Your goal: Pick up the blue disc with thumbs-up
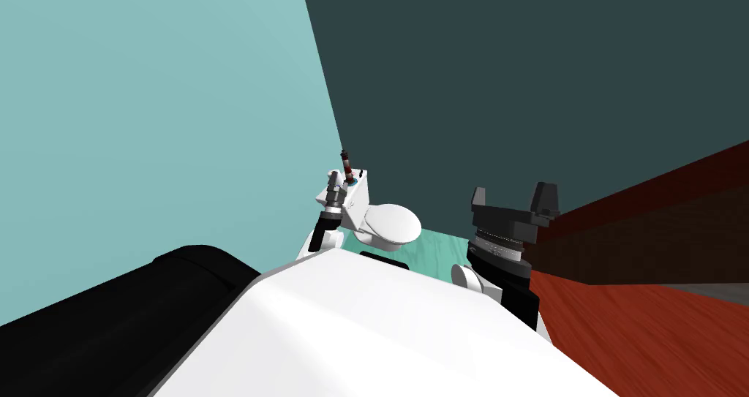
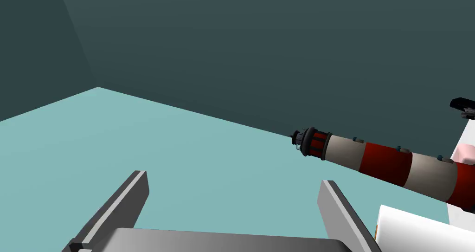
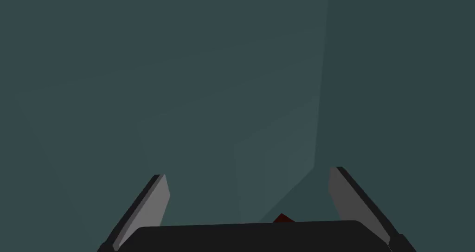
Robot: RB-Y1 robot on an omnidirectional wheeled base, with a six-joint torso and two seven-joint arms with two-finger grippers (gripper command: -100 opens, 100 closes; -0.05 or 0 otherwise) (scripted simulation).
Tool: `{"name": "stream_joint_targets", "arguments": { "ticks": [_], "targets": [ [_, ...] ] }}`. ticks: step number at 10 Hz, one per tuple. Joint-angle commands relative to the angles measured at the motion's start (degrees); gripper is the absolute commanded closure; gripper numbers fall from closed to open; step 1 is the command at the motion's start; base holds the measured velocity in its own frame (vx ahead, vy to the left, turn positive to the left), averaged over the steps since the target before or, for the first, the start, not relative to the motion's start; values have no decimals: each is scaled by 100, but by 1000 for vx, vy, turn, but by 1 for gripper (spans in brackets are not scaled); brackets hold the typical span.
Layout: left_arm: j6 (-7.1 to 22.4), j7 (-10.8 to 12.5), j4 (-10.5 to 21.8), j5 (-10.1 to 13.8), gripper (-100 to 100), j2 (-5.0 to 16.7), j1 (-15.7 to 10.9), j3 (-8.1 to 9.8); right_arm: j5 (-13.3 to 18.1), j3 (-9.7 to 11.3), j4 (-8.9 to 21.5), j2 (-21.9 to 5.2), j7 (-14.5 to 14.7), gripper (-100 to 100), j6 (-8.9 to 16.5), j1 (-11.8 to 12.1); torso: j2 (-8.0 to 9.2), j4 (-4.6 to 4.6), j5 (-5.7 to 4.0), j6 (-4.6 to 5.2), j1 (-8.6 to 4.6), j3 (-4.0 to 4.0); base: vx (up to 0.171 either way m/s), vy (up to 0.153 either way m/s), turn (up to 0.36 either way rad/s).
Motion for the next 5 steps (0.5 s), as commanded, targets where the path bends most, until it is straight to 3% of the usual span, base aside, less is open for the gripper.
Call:
{"name": "stream_joint_targets", "arguments": {
  "ticks": [1,4,5],
  "targets": [
    [191,183,46,73,-100,103,-9,75,0,0,0,0,0,0,0,0,0,0,0,0,0,0,-37,1,-48],
    [635,629,166,252,-100,300,-45,250,0,0,0,0,0,0,0,-1,24,5,1,1,5,14,-68,9,-54],
    [658,636,166,252,-100,300,-45,250,0,0,0,0,0,0,0,-1,29,6,1,0,5,16,-53,8,-26]
  ]
}}
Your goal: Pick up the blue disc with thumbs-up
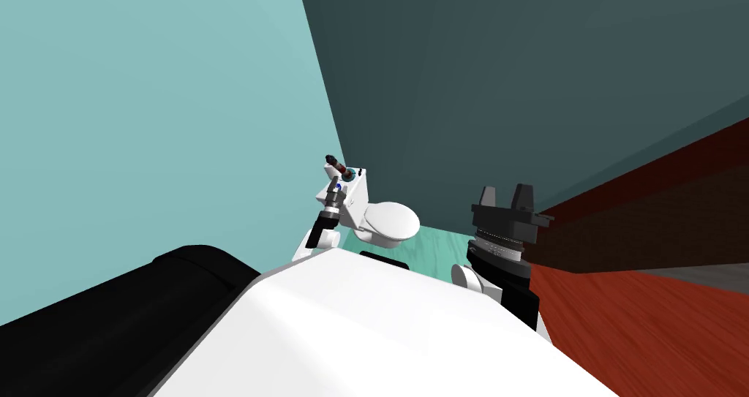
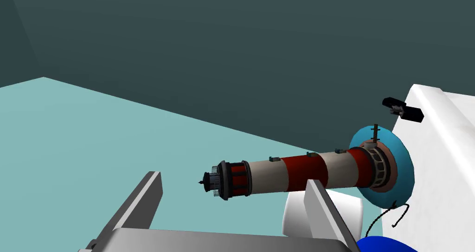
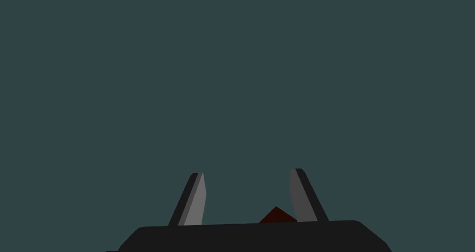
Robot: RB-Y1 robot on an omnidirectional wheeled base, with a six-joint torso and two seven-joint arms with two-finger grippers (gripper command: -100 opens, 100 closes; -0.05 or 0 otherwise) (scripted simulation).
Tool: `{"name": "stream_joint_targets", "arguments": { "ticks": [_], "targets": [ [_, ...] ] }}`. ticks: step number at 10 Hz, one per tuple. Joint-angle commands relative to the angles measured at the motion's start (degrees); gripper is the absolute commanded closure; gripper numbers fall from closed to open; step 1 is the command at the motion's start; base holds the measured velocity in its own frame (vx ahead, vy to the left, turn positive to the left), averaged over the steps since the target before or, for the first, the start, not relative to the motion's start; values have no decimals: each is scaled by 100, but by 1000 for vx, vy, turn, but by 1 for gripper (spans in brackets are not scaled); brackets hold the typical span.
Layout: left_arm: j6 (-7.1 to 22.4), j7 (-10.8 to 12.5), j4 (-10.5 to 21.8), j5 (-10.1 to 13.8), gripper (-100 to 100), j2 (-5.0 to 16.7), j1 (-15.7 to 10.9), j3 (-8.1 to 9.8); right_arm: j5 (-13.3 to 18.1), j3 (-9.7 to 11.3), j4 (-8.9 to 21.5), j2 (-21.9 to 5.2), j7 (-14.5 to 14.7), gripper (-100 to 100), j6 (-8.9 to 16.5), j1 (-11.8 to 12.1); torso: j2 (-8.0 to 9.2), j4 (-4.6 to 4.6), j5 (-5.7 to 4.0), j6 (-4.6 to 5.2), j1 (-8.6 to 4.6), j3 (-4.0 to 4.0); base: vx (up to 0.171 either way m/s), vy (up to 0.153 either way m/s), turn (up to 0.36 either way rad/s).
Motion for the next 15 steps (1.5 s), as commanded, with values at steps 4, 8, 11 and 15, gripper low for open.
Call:
{"name": "stream_joint_targets", "arguments": {
  "ticks": [4,8,11,15],
  "targets": [
    [723,688,168,285,-100,265,-85,267,0,0,0,0,0,0,0,0,3,1,0,0,1,2,-65,8,-60],
    [1276,1214,312,503,-100,450,-155,457,0,0,0,0,0,0,0,0,-5,-1,0,-1,0,-3,-52,5,-57],
    [1624,1590,389,622,-100,550,-197,555,0,0,0,0,0,0,0,0,-1,0,1,1,4,-1,-56,12,-55],
    [2234,2242,548,875,-100,767,-294,757,0,0,0,0,0,0,0,0,-2,-1,0,0,-1,-1,-54,7,-63]
  ]
}}
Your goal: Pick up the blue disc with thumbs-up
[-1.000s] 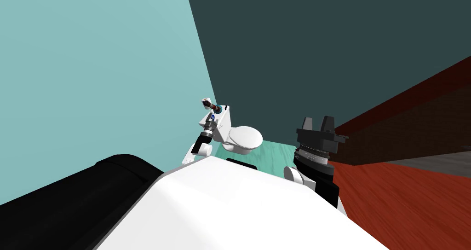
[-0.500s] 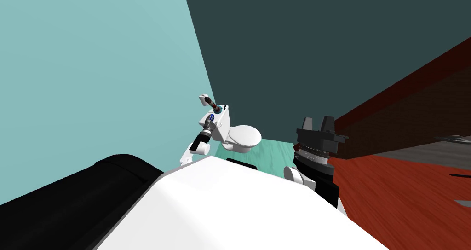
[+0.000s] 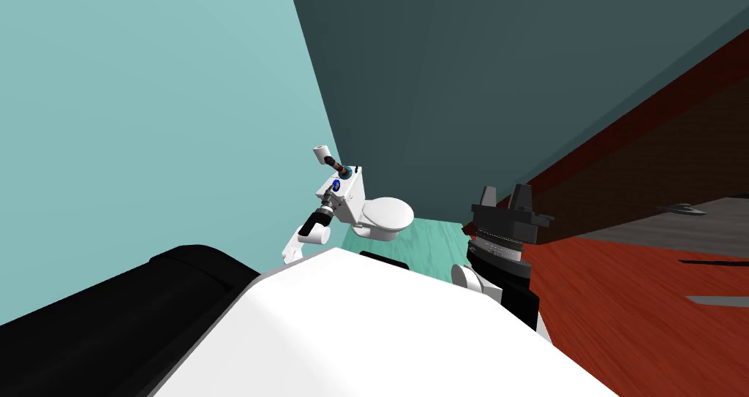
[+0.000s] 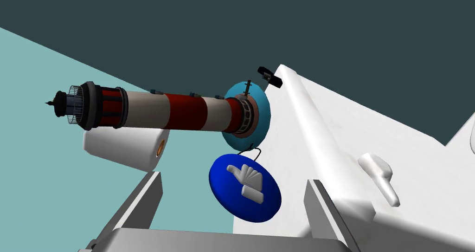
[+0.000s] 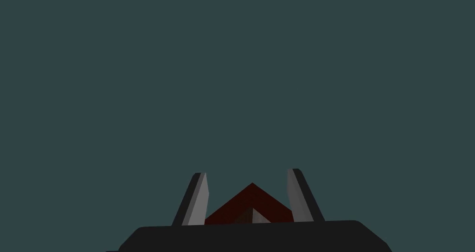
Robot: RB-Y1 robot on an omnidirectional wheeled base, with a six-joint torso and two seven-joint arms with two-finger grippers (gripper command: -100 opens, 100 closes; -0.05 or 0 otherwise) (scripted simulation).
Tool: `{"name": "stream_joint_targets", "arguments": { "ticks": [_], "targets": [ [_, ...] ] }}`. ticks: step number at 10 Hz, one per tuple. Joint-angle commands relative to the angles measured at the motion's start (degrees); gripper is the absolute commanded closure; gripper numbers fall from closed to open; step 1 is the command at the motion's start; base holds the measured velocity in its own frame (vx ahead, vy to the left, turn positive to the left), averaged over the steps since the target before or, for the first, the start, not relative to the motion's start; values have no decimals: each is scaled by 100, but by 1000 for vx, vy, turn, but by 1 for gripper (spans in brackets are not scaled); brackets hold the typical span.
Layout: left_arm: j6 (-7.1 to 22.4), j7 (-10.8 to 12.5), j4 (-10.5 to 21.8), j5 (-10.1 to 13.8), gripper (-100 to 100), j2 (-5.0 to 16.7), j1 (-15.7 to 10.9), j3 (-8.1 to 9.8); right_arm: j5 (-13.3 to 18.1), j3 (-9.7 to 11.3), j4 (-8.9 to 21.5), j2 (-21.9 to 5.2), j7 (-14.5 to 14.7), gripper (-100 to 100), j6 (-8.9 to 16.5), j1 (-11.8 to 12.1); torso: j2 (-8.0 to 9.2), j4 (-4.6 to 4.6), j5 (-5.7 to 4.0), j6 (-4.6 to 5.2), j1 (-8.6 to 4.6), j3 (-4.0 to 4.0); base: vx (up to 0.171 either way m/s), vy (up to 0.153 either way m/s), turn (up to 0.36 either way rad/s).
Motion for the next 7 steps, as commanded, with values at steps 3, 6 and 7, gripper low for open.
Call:
{"name": "stream_joint_targets", "arguments": {
  "ticks": [3,6,7],
  "targets": [
    [665,602,190,287,-100,262,-144,220,0,0,0,0,0,0,0,0,0,0,0,0,0,0,-58,4,-89],
    [1089,1041,277,427,-100,396,-210,319,0,0,0,0,0,0,0,1,-8,-1,1,-1,3,-4,-38,11,-51],
    [1159,1176,277,427,-100,396,-210,319,0,0,0,0,0,0,0,0,-6,-1,0,1,2,-4,-40,8,-59]
  ]
}}
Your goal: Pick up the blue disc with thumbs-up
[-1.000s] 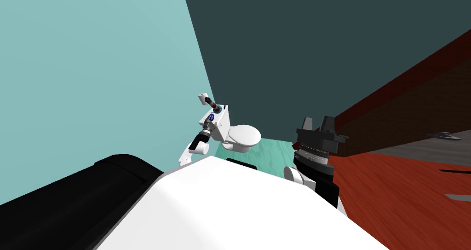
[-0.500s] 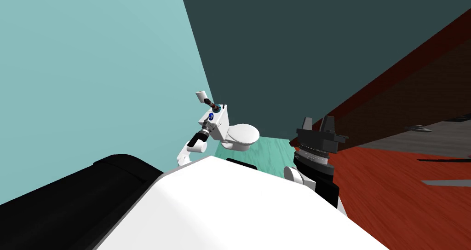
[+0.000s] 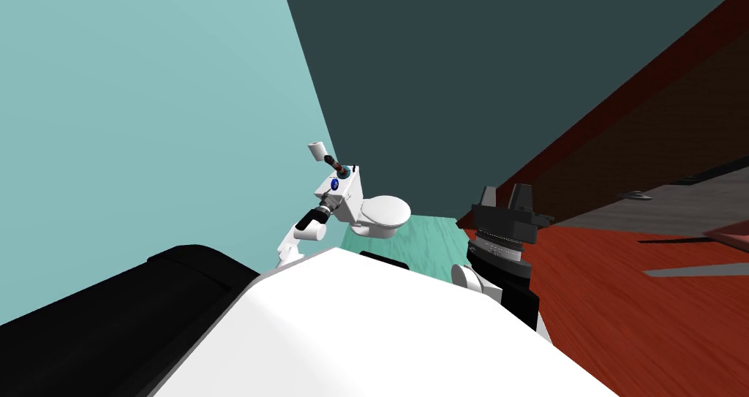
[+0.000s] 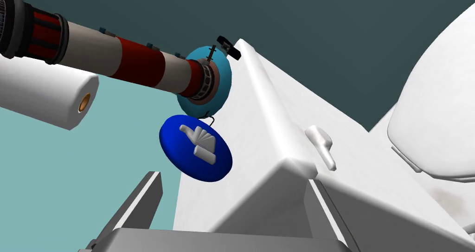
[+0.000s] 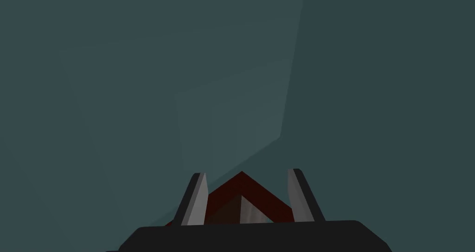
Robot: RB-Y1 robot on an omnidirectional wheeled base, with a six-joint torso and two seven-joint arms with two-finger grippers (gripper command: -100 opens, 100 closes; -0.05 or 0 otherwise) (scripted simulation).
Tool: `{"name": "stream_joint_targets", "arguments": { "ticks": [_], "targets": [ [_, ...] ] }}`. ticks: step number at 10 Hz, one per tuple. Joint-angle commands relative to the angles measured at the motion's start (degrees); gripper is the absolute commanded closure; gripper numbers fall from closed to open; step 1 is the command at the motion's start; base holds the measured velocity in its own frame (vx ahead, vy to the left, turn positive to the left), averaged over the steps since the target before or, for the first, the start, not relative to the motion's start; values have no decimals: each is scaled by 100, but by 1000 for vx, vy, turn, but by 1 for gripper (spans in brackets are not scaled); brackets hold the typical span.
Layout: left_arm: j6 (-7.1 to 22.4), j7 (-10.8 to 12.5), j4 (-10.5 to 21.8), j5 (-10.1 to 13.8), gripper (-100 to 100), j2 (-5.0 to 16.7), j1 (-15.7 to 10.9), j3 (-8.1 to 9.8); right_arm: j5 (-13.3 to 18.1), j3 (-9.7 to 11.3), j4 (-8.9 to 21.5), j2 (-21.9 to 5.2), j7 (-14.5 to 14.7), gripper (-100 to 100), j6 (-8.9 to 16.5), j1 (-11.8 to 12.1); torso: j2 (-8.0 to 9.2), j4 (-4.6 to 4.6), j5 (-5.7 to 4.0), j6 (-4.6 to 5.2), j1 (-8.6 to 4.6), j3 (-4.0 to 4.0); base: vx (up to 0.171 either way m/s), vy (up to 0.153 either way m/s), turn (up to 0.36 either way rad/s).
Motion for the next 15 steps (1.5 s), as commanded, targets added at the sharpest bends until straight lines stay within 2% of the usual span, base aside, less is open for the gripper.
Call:
{"name": "stream_joint_targets", "arguments": {
  "ticks": [1,2,3,4,5,6,7,8,9,10,11,12,13,14,15],
  "targets": [
    [286,286,151,169,-100,178,-115,116,0,0,0,0,0,0,0,0,0,0,0,0,0,0,-54,0,-102],
    [420,449,151,169,-100,178,-115,116,0,0,0,0,0,0,0,-1,4,0,0,2,-1,2,-51,11,-58],
    [420,489,151,169,-100,178,-115,116,0,0,0,0,0,0,0,0,4,1,0,0,2,2,-24,11,8],
    [675,722,240,313,-100,329,-192,211,0,0,0,0,0,0,0,0,-3,0,0,-1,1,-1,-36,10,-104],
    [771,866,240,313,-100,329,-192,211,0,0,0,0,0,0,0,0,-2,0,0,2,2,-1,-45,16,-69],
    [951,1037,329,459,-100,487,-275,302,0,0,0,0,0,0,0,0,1,0,1,0,3,0,-63,10,-107],
    [1119,1199,329,459,-100,487,-275,302,0,0,0,0,0,0,0,-1,6,1,0,2,2,3,-49,5,-64],
    [1122,1247,329,459,-100,487,-275,302,0,0,0,0,0,0,0,0,4,1,0,-1,0,2,-15,3,8],
    [1371,1475,417,604,-100,653,-362,390,0,0,0,0,0,0,0,0,-6,-1,0,-1,-1,-3,-24,6,-108],
    [1472,1626,417,604,-100,653,-362,390,0,0,0,0,0,0,0,0,-6,-1,0,2,1,-4,-31,12,-65],
    [1671,1794,504,749,-100,827,-453,473,0,0,0,0,0,0,0,0,-5,-1,1,-1,2,-3,-48,19,-126],
    [1819,1960,504,749,-100,827,-453,473,0,0,0,0,0,0,0,0,0,0,1,2,5,0,-44,19,-60],
    [1819,2013,504,749,-100,827,-453,473,0,0,0,0,0,0,0,0,0,0,2,-1,5,0,-18,4,12],
    [2075,2239,590,893,-100,1005,-547,550,0,0,0,0,0,0,0,1,-6,-1,1,-2,0,-3,-30,3,-131],
    [2160,2386,590,893,-100,1005,-547,550,0,0,0,0,0,0,0,0,-6,-1,0,2,0,-3,-32,8,-63]
  ]
}}
